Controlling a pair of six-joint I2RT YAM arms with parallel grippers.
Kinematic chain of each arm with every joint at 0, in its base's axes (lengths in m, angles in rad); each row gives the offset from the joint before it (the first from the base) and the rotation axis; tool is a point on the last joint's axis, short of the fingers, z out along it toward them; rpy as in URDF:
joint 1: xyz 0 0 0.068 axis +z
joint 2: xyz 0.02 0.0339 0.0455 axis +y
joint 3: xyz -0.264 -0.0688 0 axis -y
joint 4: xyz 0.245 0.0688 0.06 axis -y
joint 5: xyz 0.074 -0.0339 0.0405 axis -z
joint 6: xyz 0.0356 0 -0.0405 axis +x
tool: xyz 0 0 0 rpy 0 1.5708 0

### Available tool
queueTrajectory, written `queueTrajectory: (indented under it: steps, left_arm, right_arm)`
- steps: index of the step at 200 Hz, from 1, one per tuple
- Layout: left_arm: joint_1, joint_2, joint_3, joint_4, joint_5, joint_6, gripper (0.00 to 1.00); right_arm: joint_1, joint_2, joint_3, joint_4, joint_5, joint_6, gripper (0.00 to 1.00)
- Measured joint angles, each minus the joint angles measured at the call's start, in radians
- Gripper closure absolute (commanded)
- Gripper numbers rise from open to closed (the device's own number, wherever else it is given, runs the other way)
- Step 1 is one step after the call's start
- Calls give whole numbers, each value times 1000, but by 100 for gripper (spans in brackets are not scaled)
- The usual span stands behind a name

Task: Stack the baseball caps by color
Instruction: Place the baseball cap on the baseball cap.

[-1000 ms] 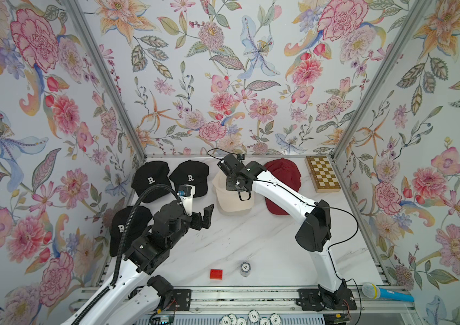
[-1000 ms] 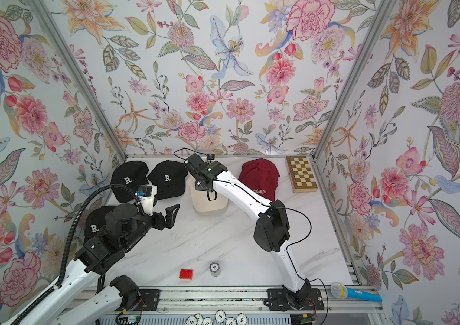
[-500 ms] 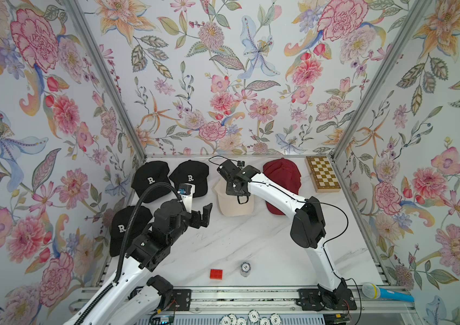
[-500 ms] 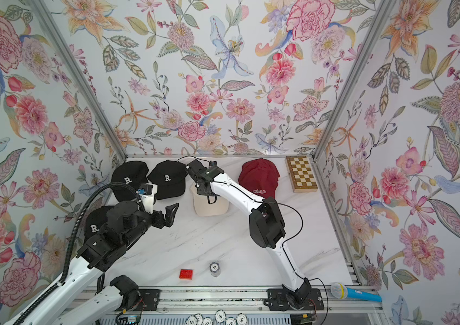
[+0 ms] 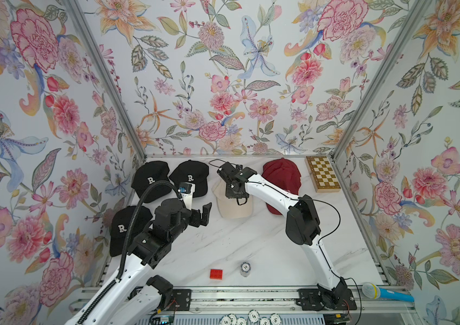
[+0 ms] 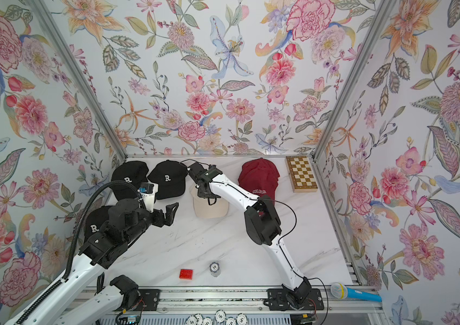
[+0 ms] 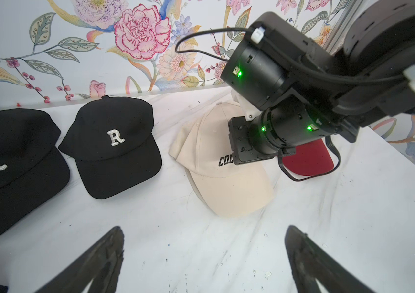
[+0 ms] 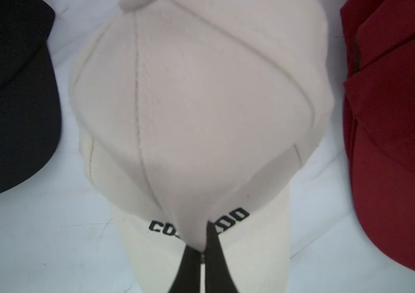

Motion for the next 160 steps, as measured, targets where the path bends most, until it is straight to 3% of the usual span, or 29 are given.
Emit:
queueTrajectory:
  steps: [160]
  left_arm:
    - [31, 49, 1, 24, 18, 11, 0]
  right_arm:
    - [-98, 43, 26, 46, -42, -90, 100]
